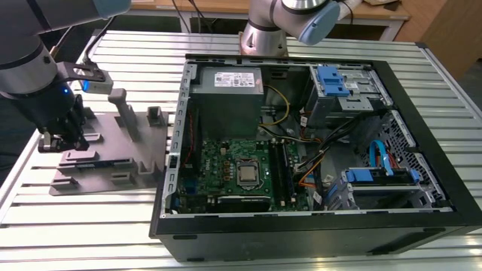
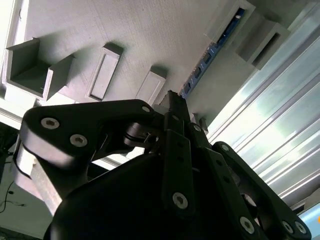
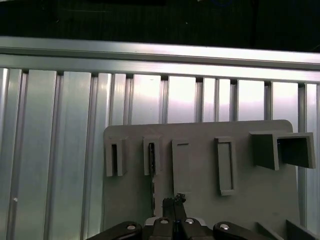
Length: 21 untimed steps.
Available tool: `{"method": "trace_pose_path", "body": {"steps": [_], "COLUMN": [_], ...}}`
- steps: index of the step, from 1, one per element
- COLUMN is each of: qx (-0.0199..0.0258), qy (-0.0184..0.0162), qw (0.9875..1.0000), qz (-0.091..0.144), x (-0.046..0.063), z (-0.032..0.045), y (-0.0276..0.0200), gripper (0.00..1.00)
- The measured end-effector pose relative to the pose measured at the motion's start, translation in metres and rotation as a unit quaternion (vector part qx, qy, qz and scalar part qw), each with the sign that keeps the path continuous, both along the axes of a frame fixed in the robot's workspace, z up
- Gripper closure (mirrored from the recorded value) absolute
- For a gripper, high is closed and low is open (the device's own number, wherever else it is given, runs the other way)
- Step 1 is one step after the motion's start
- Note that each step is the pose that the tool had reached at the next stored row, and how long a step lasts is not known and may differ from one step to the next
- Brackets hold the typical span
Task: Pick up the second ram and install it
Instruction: 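Pick up the second ram and move it above second insertion slot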
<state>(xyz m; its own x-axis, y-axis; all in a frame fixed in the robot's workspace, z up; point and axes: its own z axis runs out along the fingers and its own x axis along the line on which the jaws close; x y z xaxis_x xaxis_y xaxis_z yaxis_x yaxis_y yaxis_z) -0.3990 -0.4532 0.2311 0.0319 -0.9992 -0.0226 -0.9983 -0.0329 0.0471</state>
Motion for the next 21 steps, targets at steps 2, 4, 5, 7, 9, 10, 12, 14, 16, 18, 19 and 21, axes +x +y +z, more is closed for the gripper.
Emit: {"method": "trace_pose_path", "body": {"steps": [2, 4, 5, 7, 9, 10, 12, 14, 16, 18, 19, 21], "qx": [0.0, 0.0, 0.0, 0.0, 0.0, 0.0, 0.0, 0.0, 0.0, 0.0, 0.0, 0.0001], "qy": [0.0, 0.0, 0.0, 0.0, 0.0003, 0.0007, 0.0019, 0.0028, 0.0033, 0.0034, 0.0034, 0.0033], "qw": [1.0, 1.0, 1.0, 1.0, 1.0, 1.0, 1.0, 1.0, 1.0, 1.0, 1.0, 1.0], "qz": [0.0, 0.0, 0.0, 0.0, 0.0, 0.0, 0.0, 0.0, 0.0, 0.0, 0.0, 0.0], "x": [0.0, 0.0, 0.0, 0.0, 0.001, 0.003, 0.007, 0.011, 0.012, 0.013, 0.013, 0.013], "z": [0.0, 0.0, 0.0, 0.0, -0.001, -0.0023, -0.0053, -0.0087, -0.0122, -0.0158, -0.0177, -0.0213], "y": [0.0, 0.0, 0.0, -0.0005, -0.0027, -0.0039, -0.0051, -0.0066, -0.0087, -0.011, -0.012, -0.0132], "gripper": [0.83, 0.77, 0.77, 0.7, 0.7, 0.7, 0.7, 0.7, 0.7, 0.7, 0.7, 0.7]}}
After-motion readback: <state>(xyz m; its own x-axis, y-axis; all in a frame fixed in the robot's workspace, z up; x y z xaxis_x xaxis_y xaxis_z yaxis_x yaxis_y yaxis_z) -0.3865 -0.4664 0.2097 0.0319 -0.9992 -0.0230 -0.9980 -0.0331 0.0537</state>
